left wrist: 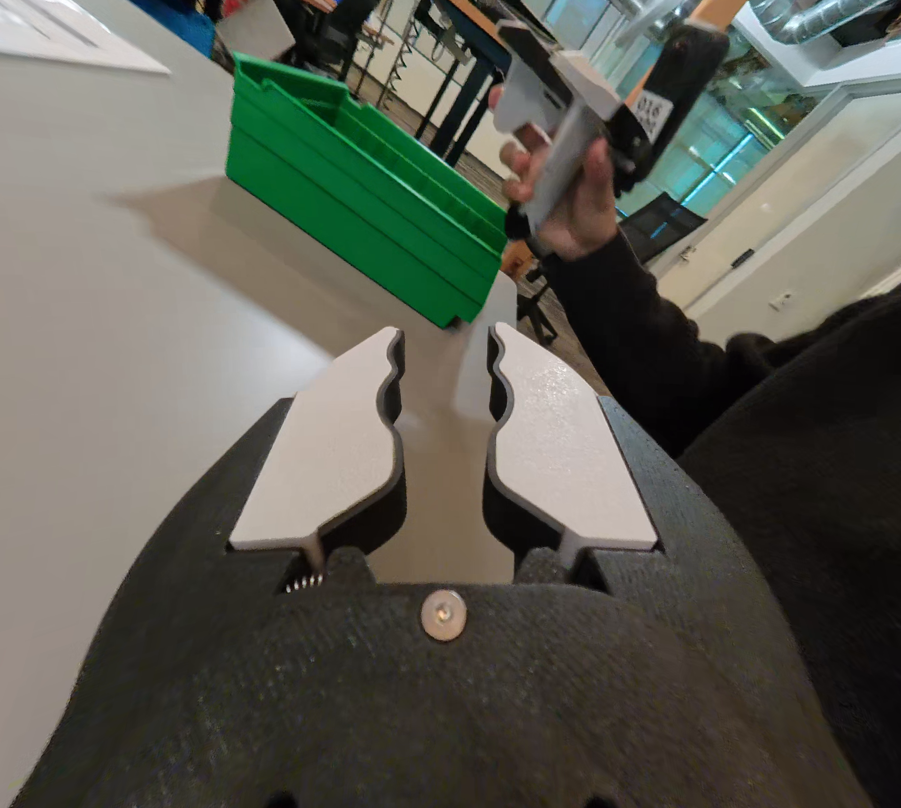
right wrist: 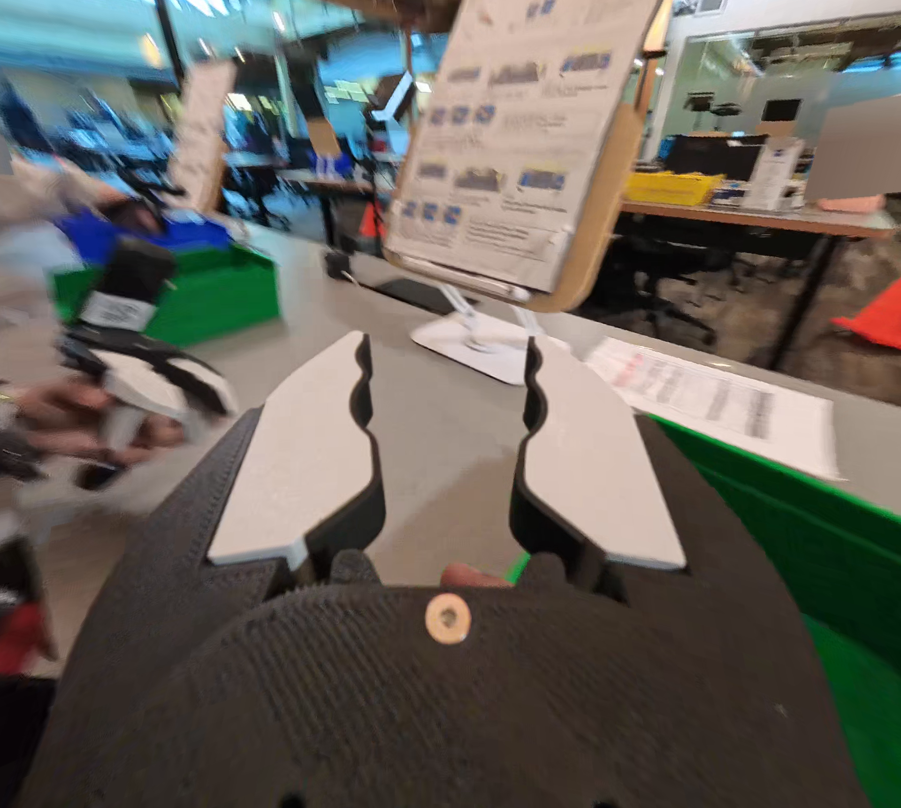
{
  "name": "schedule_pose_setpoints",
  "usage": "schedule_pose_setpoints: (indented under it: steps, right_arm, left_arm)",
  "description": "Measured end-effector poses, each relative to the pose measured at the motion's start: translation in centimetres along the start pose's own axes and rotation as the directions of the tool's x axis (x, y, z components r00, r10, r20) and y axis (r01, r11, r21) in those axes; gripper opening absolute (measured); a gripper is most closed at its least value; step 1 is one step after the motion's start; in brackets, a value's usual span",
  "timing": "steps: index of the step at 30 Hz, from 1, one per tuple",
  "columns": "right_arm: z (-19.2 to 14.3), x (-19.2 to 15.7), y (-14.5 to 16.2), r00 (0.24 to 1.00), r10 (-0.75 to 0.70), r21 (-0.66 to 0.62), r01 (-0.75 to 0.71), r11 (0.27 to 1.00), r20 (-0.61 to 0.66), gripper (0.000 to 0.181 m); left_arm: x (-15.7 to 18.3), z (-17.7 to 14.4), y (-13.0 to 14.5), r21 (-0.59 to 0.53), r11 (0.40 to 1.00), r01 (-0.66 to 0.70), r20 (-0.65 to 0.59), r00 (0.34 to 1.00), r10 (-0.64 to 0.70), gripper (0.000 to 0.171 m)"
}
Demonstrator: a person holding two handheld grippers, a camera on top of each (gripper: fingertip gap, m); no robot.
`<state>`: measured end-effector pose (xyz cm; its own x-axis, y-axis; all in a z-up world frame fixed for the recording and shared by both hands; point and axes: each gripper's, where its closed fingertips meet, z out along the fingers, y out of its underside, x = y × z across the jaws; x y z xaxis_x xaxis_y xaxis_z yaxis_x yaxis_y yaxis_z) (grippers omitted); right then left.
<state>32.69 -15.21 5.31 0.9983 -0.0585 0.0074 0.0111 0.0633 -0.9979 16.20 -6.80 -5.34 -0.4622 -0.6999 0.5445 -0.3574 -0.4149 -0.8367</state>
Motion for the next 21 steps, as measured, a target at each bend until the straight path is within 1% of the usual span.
schedule_pose_setpoints:
  steps: [2,4,5,6,7,8,9,10,11,12,13,14,15,16,17,18,19,20,21]
  right_arm:
    - [1.2,-4.0,-0.5,0.989,0.126,0.056,-0.131,0.990,0.082,0.066]
    - [2.9,-7.4,-0.4,0.959,0.250,0.072,-0.261,0.963,0.134,0.067]
    - [4.0,-9.1,0.1,0.935,0.316,0.049,-0.327,0.944,0.159,0.067]
    - [5.1,-11.0,1.1,0.905,0.380,-0.008,-0.385,0.923,0.191,0.068]
    - [6.2,-13.0,2.3,0.870,0.446,-0.085,-0.438,0.895,0.210,0.067]
    - [7.1,-14.8,3.7,0.834,0.510,-0.160,-0.485,0.860,0.211,0.064]
    - [7.8,-16.3,5.2,0.798,0.573,-0.207,-0.537,0.817,0.190,0.058]
    - [8.3,-17.6,6.6,0.755,0.634,-0.216,-0.599,0.771,0.166,0.057]
    - [8.7,-19.0,7.5,0.704,0.689,-0.191,-0.662,0.725,0.173,0.057]
    - [8.8,-20.2,8.4,0.645,0.741,-0.161,-0.724,0.671,0.189,0.058]
    - [9.0,-21.5,9.0,0.578,0.790,-0.166,-0.775,0.610,0.204,0.061]
    - [9.1,-22.8,9.2,0.518,0.821,-0.216,-0.796,0.565,0.239,0.063]
    - [9.2,-23.7,9.3,0.494,0.826,-0.268,-0.785,0.558,0.272,0.062]
    - [9.4,-23.9,9.8,0.524,0.811,-0.299,-0.755,0.583,0.261,0.057]
    - [9.7,-23.3,10.9,0.593,0.781,-0.315,-0.716,0.623,0.198,0.054]
    - [9.8,-22.6,11.9,0.666,0.733,-0.331,-0.666,0.668,0.139,0.055]
    - [9.8,-22.1,12.4,0.725,0.679,-0.343,-0.613,0.711,0.113,0.055]
    - [9.8,-21.8,12.8,0.765,0.637,-0.351,-0.572,0.741,0.097,0.055]
    - [9.8,-21.6,13.0,0.791,0.605,-0.359,-0.541,0.761,0.091,0.054]
  left_arm:
    - [0.3,-1.0,-1.8,0.026,0.998,-0.065,0.021,0.998,0.064,0.034]
    - [0.2,-3.0,-3.9,0.053,0.987,-0.155,0.091,0.985,0.149,0.035]
    - [-0.1,-4.3,-5.0,0.040,0.978,-0.206,0.146,0.969,0.198,0.036]
    - [-0.8,-6.0,-6.3,0.018,0.965,-0.263,0.231,0.940,0.252,0.036]
    - [-1.9,-8.2,-8.0,-0.005,0.948,-0.318,0.353,0.886,0.299,0.036]
    - [-3.3,-11.2,-9.9,-0.032,0.931,-0.362,0.495,0.804,0.330,0.036]
    - [-4.7,-14.6,-11.8,-0.067,0.920,-0.385,0.630,0.699,0.338,0.036]
    - [-5.6,-18.2,-13.2,-0.114,0.911,-0.397,0.730,0.588,0.348,0.036]
    - [-6.1,-21.8,-14.3,-0.170,0.898,-0.405,0.793,0.485,0.369,0.037]
    - [-6.4,-25.1,-15.1,-0.230,0.884,-0.407,0.833,0.388,0.395,0.039]
    - [-6.7,-28.4,-15.6,-0.296,0.864,-0.408,0.855,0.290,0.430,0.039]
    - [-7.3,-32.0,-15.7,-0.356,0.849,-0.390,0.875,0.179,0.449,0.034]
    - [-8.2,-36.1,-15.4,-0.383,0.862,-0.332,0.904,0.057,0.424,0.031]
    - [-9.4,-40.3,-14.5,-0.378,0.894,-0.241,0.925,-0.051,0.377,0.025]
    - [-10.4,-43.8,-12.8,-0.353,0.925,-0.142,0.934,-0.116,0.338,0.011]
    - [-11.3,-46.2,-10.8,-0.322,0.945,-0.056,0.941,-0.132,0.313,0.001]
    - [-11.9,-47.8,-9.1,-0.294,0.956,0.003,0.948,-0.130,0.292,0.002]
    - [-12.4,-48.8,-7.8,-0.272,0.962,0.037,0.954,-0.119,0.274,0.004]
    - [-12.7,-49.1,-6.8,-0.264,0.963,0.054,0.959,-0.095,0.269,0.012]
